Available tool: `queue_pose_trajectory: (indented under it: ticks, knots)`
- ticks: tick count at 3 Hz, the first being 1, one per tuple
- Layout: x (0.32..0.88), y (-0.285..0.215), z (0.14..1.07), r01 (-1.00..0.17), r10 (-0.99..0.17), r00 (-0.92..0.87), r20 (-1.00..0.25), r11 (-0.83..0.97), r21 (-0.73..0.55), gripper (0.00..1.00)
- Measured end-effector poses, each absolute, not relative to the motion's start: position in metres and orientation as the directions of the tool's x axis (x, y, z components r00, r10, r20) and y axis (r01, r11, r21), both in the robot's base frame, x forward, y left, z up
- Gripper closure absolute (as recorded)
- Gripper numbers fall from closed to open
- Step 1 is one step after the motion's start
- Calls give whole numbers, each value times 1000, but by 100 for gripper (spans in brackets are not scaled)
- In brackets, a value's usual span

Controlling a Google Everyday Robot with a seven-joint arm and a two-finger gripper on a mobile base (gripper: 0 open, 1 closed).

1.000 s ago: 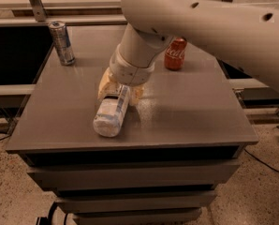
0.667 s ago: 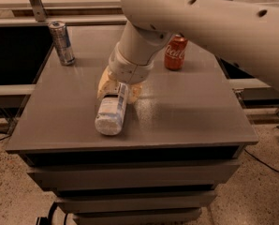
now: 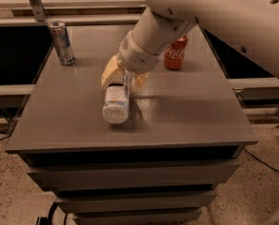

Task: Place blue plastic bottle upright

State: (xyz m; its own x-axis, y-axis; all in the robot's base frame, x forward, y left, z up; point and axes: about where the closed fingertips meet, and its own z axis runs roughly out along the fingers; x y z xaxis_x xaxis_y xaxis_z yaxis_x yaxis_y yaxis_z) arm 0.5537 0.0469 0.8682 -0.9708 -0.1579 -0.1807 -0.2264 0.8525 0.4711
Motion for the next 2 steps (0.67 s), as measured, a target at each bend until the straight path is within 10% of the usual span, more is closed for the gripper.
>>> queue_pose_trajectory:
  ticks: [2]
  knots:
    - [544,39,890,-428,-309,-904,-296,684,591,100]
